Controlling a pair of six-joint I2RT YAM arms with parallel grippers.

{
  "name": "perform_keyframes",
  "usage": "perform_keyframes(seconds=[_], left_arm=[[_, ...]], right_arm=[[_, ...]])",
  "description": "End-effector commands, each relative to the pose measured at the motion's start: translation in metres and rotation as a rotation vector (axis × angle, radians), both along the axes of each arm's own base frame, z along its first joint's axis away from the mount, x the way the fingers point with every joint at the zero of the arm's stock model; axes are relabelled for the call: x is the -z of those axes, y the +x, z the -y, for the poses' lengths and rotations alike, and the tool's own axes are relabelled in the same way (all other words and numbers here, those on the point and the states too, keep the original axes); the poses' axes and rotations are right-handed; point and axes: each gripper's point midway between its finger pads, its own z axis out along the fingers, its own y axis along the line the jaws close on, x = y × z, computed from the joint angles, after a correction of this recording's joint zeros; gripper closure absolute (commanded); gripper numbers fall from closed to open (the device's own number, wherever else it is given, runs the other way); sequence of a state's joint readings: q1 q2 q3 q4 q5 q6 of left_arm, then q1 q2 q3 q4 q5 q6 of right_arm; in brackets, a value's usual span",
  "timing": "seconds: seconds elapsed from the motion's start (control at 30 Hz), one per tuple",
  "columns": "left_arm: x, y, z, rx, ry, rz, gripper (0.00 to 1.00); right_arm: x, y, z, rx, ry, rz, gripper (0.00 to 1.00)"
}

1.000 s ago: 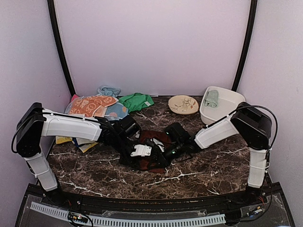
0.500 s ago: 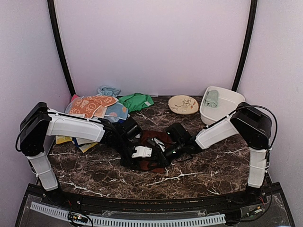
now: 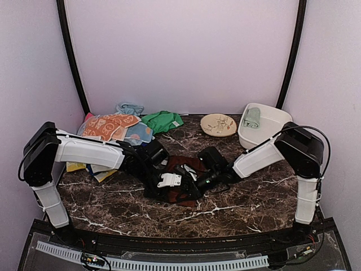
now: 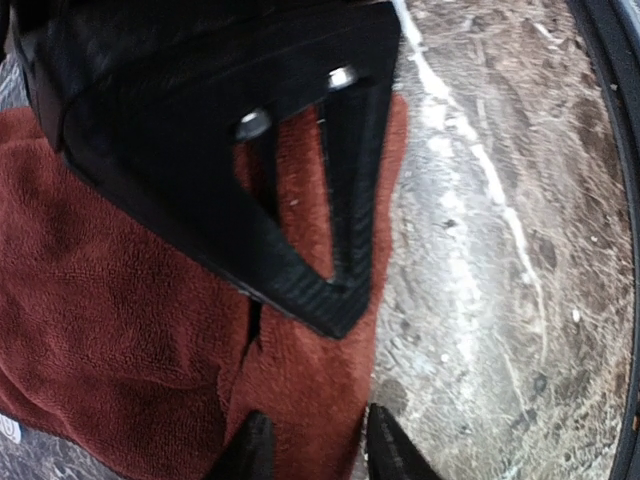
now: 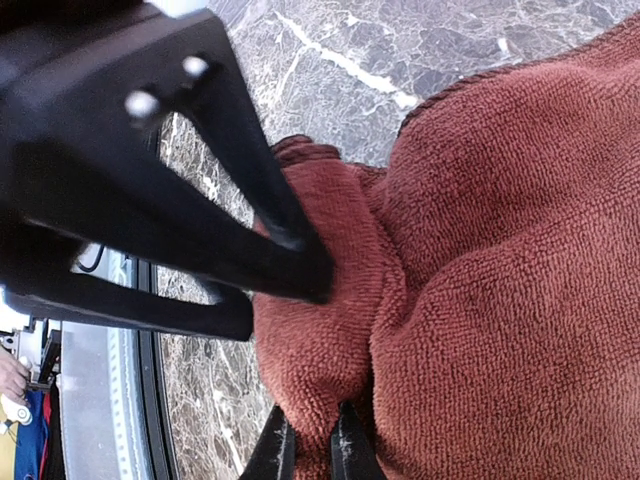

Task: Roll the towels
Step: Roll the towel at the center of the board.

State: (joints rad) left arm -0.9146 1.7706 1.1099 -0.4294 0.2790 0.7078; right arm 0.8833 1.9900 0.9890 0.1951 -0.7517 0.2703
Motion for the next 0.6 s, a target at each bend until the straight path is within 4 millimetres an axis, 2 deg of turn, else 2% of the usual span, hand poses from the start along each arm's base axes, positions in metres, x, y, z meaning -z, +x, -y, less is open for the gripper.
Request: perform_keyframes(seconds=[0.0,0.17,0.23,0.37,0.43,0.57], left_arm=[[0.018,0.009,-0.005,-0.039,0.036,-0.003,0.73],[0.025,0.009,-0.01,-0.079,0.033,-0.126,1.0],[0.024,0.006,-0.012,-0.094,0.024,-0.2,1.0],[0.021,0.001,-0.017,-0.1,0.015,-0.295,1.0],[0.022,-0.002,-0.018,-0.097,0.024,-0.322,1.0],[0.025,-0.011,-0.022,-0.083,0.056,-0.401,1.0]], right_arm=[[0.025,-0.009,0.02,0.032,-0.099,-0.076,1.0],[0.008,0.0,0.014,0.082,-0.037,-0.054,0.91],[0.002,0.004,0.014,0.118,-0.011,-0.052,0.86],[-0.018,0.014,0.016,0.179,0.061,-0.034,0.67],[-0.026,0.02,0.019,0.209,0.075,-0.014,0.65],[-0.046,0.035,0.038,0.299,0.083,0.094,0.62]])
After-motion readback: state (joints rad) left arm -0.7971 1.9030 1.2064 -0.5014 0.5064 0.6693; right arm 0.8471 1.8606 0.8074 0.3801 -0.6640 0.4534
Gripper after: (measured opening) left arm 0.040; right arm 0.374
